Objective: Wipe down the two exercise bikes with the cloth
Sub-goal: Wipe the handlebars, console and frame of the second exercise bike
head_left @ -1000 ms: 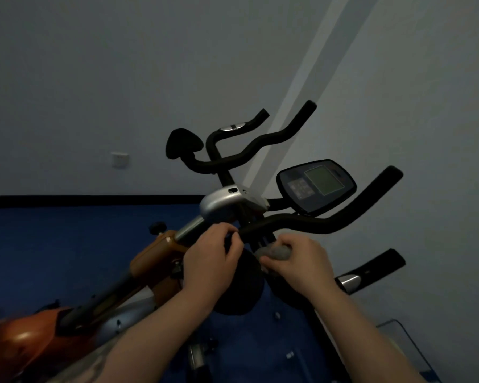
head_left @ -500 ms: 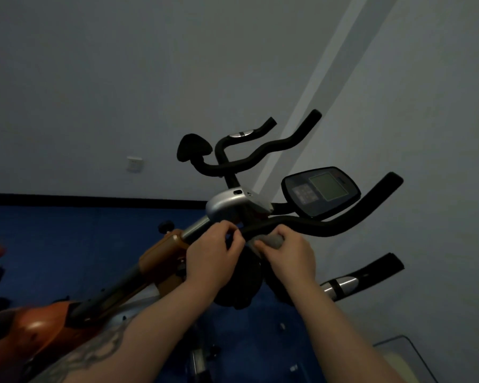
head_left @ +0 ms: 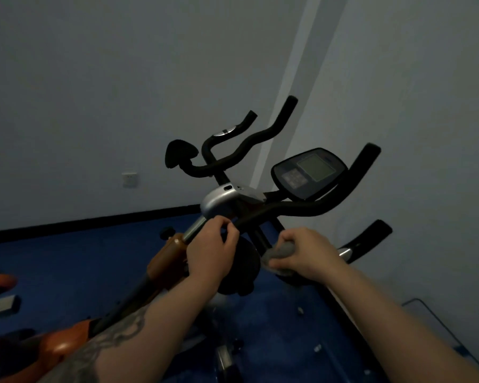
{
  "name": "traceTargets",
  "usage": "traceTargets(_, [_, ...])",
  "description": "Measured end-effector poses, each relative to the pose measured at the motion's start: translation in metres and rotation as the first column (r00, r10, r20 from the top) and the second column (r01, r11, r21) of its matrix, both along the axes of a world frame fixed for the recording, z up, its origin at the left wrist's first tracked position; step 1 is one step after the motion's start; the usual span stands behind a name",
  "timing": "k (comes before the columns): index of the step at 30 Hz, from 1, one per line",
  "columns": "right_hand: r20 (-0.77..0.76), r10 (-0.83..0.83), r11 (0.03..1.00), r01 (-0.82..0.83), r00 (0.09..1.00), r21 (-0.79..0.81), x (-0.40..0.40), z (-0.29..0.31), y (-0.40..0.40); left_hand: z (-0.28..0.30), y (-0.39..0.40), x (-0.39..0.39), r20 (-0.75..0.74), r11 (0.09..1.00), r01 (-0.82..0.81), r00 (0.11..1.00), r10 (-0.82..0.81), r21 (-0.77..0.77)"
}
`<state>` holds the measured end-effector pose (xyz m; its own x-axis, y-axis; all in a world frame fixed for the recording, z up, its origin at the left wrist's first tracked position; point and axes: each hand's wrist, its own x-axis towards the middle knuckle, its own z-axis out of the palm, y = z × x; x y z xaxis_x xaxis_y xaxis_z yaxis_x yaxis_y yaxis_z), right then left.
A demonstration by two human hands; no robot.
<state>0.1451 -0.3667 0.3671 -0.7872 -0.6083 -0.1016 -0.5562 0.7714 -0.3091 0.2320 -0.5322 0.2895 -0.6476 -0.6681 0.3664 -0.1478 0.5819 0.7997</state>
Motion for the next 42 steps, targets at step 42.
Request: traceTargets(42, [-0.079, -0.207, 0.967, 0.192, 0.975, -0.167, 0.01, -0.018, -0.023, 0.002, -0.005, 0.002, -0.091, 0.968, 0.186, 0.975, -0.203, -0.166])
